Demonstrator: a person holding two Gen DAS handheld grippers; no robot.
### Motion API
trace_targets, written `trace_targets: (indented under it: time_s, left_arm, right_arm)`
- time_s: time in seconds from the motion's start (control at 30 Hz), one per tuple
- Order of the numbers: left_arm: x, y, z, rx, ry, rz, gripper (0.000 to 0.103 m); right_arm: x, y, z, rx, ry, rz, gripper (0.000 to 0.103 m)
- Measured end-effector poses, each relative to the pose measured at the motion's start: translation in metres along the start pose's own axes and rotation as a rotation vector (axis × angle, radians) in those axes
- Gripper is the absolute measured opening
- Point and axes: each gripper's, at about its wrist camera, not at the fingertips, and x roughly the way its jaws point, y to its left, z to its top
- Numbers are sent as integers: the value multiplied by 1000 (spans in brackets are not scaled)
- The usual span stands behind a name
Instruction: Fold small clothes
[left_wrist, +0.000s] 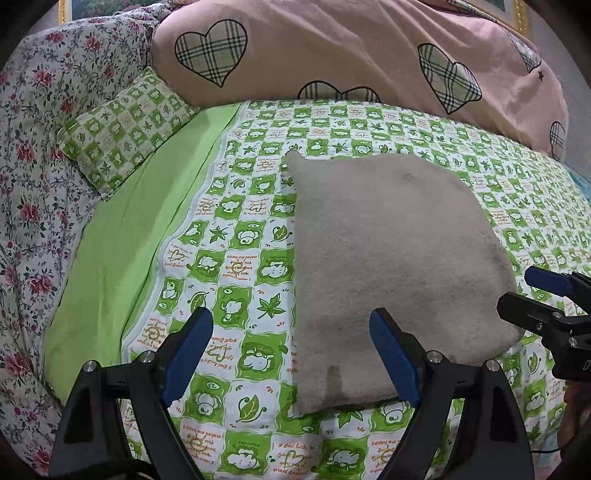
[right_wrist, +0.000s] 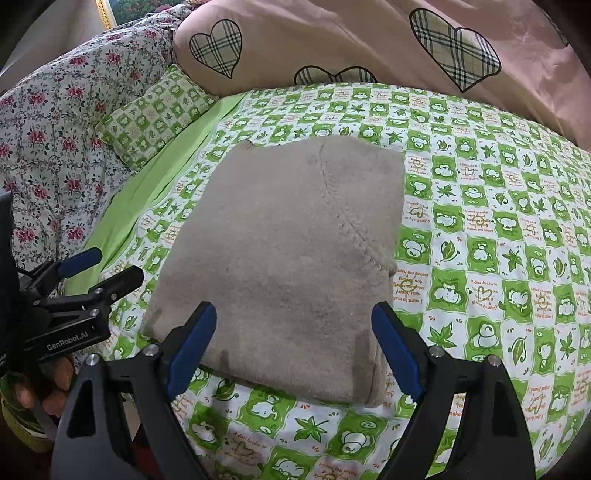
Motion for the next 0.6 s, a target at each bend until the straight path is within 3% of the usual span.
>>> trace_targets:
  time_s: [0.6]
  left_arm:
    - [3,0,4,8,2,-13,87]
  right_arm:
    - [5,-1,6,-8,4,9,86]
